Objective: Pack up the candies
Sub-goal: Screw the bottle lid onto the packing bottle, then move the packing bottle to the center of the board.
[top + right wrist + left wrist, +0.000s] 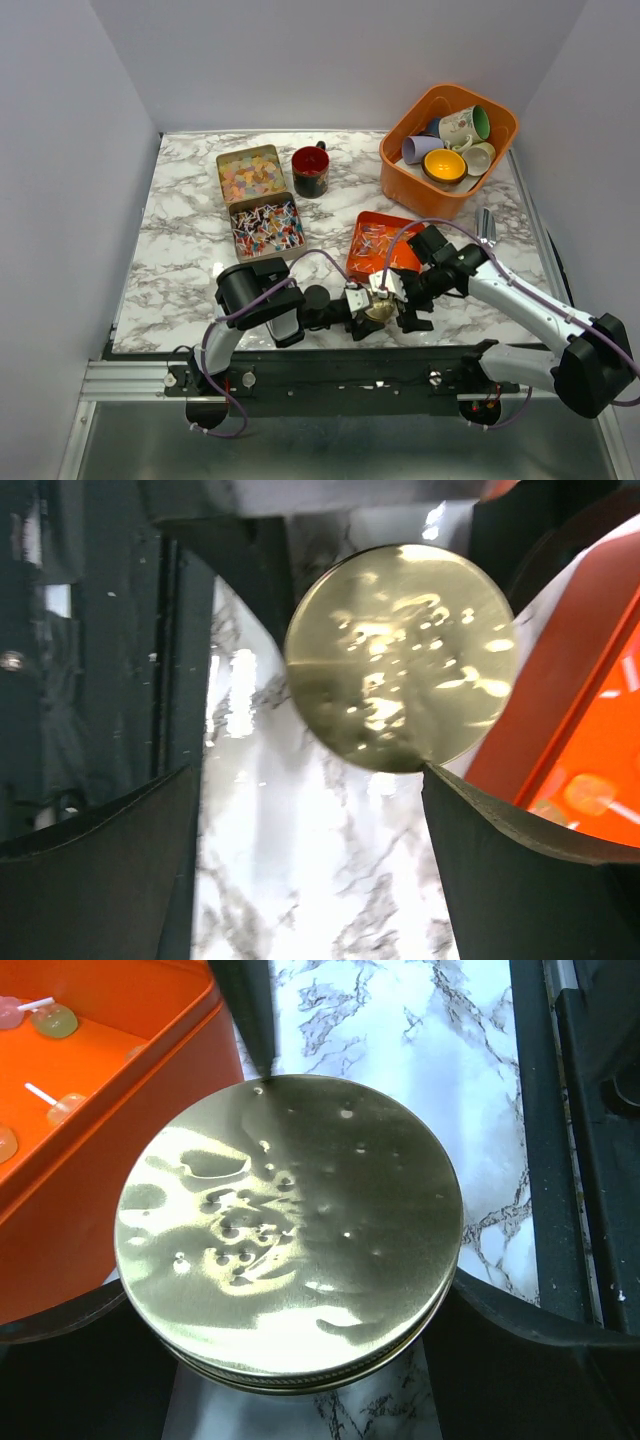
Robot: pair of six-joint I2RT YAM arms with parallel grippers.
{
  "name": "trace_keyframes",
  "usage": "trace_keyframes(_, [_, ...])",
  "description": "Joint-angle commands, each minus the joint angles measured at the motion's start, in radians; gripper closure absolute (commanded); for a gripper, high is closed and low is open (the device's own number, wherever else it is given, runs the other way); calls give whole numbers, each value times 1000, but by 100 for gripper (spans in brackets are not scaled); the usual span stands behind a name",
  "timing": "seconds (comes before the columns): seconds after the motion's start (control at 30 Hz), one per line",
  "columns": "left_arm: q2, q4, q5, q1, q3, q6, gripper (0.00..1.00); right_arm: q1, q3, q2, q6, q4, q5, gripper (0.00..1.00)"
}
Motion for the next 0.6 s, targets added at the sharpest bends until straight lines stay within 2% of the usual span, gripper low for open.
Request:
trace_keyframes(0.0, [47, 174, -46, 34, -12, -7, 100, -16, 23, -16, 159, -85, -25, 0])
trace_keyframes(0.1, [43, 160, -39, 29, -12, -1, 100, -48, 81, 2, 211, -56, -37, 0])
trace_keyframes(0.13, [29, 151, -26, 28, -14, 2, 96, -50, 116, 8, 216, -51, -38, 0])
trace_keyframes(0.2, [7, 125, -7, 27, -26, 4, 62, -54, 141, 27, 220, -54, -28, 0])
trace_keyframes(0.23, [-22, 117, 6, 27, -34, 4, 38, -56, 165, 34, 217, -60, -22, 0])
trace_keyframes(0.3, [-54, 93, 33, 27, -69, 32, 24, -59, 184, 50, 205, -65, -3, 0])
trace_keyframes(0.33, [-81, 85, 46, 27, -81, 33, 2, -59, 192, 54, 200, -62, 3, 0])
trace_keyframes(0.57, [-191, -13, 224, 27, -155, 13, 1, -80, 281, 87, 253, -25, 24, 0])
